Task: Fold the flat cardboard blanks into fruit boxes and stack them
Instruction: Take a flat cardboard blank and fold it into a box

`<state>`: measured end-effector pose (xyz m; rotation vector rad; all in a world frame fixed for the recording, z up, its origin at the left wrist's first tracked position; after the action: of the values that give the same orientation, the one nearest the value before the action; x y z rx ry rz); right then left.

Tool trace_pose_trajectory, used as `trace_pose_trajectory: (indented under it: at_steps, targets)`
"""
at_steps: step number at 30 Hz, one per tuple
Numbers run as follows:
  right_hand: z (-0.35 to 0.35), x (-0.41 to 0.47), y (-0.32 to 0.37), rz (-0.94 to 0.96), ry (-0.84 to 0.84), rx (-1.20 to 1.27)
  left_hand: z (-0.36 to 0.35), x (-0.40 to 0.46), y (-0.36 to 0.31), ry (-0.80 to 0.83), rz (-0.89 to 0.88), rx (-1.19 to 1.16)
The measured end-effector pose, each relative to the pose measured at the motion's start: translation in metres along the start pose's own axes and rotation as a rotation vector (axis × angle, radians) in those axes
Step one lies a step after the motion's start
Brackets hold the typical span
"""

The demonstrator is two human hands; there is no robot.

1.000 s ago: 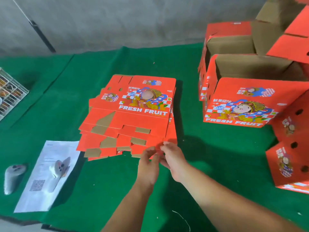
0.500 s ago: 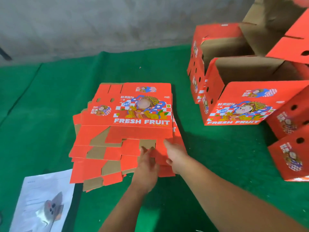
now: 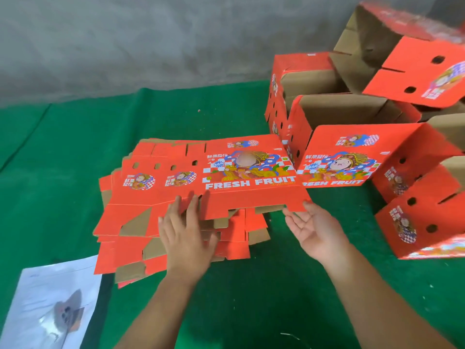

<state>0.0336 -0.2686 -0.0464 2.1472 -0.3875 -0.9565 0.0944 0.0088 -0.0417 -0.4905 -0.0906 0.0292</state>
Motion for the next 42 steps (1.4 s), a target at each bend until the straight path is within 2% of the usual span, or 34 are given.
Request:
trace_pose_trajectory:
  at_steps: [4,6,9,12,14,16,18,21,22,25,28,30,35,39,42]
  targets:
    - [0.027,-0.013,0.021,0.015,0.008,-0.028,-0.008,0.003,-0.003,0.151,0.043,0.204]
    - [0.037,-0.019,0.023,-0.003,0.043,-0.099,-0.010,-0.001,-0.002,0.207,0.077,0.172]
    - [0.056,-0.022,0.038,0.016,0.049,-0.205,-0.015,-0.021,-0.009,0.255,0.032,0.145]
    - [0.073,-0.020,0.060,0.103,0.020,-0.316,-0.019,-0.053,-0.025,0.237,0.004,0.150]
    - [0.077,-0.023,0.073,0.163,0.050,-0.382,-0.021,-0.077,-0.042,0.148,0.006,0.140]
    - [0.077,-0.027,0.082,0.227,0.120,-0.429,-0.026,-0.097,-0.062,0.101,0.031,0.115]
    - [0.081,-0.031,0.085,0.300,0.209,-0.525,-0.031,-0.110,-0.081,0.145,0.059,0.106]
    - [0.094,-0.033,0.082,0.420,0.404,-0.721,-0.041,-0.124,-0.116,0.218,-0.245,0.166]
    - [0.098,-0.032,0.079,0.435,0.456,-0.759,-0.044,-0.126,-0.126,0.248,-0.273,0.172]
    - [0.104,-0.030,0.066,0.382,0.539,-0.873,-0.053,-0.130,-0.156,0.295,-0.264,0.086]
    - [0.100,-0.041,0.055,0.339,0.646,-0.834,-0.056,-0.136,-0.183,0.340,-0.145,-0.042]
    - [0.100,-0.043,0.059,0.395,0.610,-0.807,-0.056,-0.139,-0.200,0.420,-0.104,-0.116]
    - [0.114,-0.029,0.088,0.525,0.438,-0.882,-0.075,-0.152,-0.218,0.689,-0.180,-0.231]
    - [0.121,-0.025,0.123,0.720,0.413,-0.996,-0.090,-0.157,-0.211,0.625,-0.348,-0.037]
    - [0.117,-0.024,0.154,0.833,0.435,-1.145,-0.085,-0.155,-0.212,0.461,-0.402,-0.139]
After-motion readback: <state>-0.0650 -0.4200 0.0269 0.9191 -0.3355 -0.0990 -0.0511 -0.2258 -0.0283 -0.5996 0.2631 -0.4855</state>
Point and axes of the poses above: each hand's wrist, its own x-axis towards the middle knuckle, its own z-axis out of the back of the hand, y = z × x, the point moved 3 cm from there along x, towards the middle knuckle, and after that the axes turned 13 degrees about z, right-handed, at the moved point
